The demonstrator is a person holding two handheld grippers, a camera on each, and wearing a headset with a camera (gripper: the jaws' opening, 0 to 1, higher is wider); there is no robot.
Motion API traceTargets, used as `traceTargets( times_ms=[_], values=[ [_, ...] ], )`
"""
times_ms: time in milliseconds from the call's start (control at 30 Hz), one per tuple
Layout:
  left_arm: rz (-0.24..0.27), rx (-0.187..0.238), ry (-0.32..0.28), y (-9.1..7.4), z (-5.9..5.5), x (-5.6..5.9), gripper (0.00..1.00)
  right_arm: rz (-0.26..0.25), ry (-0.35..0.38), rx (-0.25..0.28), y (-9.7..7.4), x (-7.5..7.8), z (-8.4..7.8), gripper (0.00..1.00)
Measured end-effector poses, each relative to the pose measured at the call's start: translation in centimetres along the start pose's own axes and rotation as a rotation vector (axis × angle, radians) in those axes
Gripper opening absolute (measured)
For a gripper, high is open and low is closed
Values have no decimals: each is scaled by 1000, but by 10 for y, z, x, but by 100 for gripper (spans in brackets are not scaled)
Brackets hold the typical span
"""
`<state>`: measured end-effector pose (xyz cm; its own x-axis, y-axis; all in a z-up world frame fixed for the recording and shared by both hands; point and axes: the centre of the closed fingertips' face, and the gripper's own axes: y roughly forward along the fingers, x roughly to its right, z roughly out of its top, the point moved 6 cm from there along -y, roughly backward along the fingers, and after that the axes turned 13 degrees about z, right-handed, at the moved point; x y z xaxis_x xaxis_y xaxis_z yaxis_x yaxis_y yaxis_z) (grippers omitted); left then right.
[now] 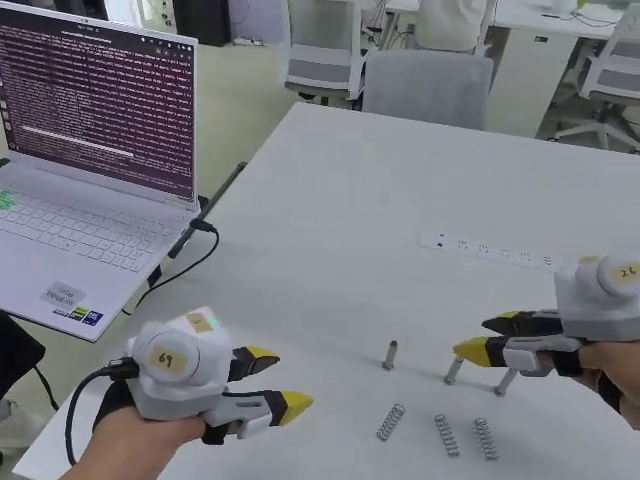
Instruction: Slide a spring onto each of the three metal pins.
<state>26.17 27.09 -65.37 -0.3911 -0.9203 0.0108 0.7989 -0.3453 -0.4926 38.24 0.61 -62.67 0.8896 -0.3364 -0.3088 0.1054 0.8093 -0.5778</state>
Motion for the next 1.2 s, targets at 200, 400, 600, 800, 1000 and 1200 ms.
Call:
traceTargets(
  times_ms=[200, 400, 600, 800, 1000, 1200],
  values=[
    [-8, -2, -6, 1, 1, 1, 36, -28, 30, 33, -16, -6, -14, 44],
    [-17, -3, -12, 2, 3, 5, 38, -54, 62, 76, -29, -11, -22, 46],
    [-26, -2, -12, 4, 4, 9, 38, -78, 75, 115, -41, -18, -30, 47],
    [-39, -4, -17, 5, 4, 14, 40, -87, 91, 132, -48, -27, -46, 48],
    [-52, -17, -13, 7, -1, 19, 41, -101, 130, 143, -53, -33, -68, 50],
    [-61, -21, -8, 9, -1, 24, 41, -100, 154, 153, -56, -41, -86, 51]
  ],
)
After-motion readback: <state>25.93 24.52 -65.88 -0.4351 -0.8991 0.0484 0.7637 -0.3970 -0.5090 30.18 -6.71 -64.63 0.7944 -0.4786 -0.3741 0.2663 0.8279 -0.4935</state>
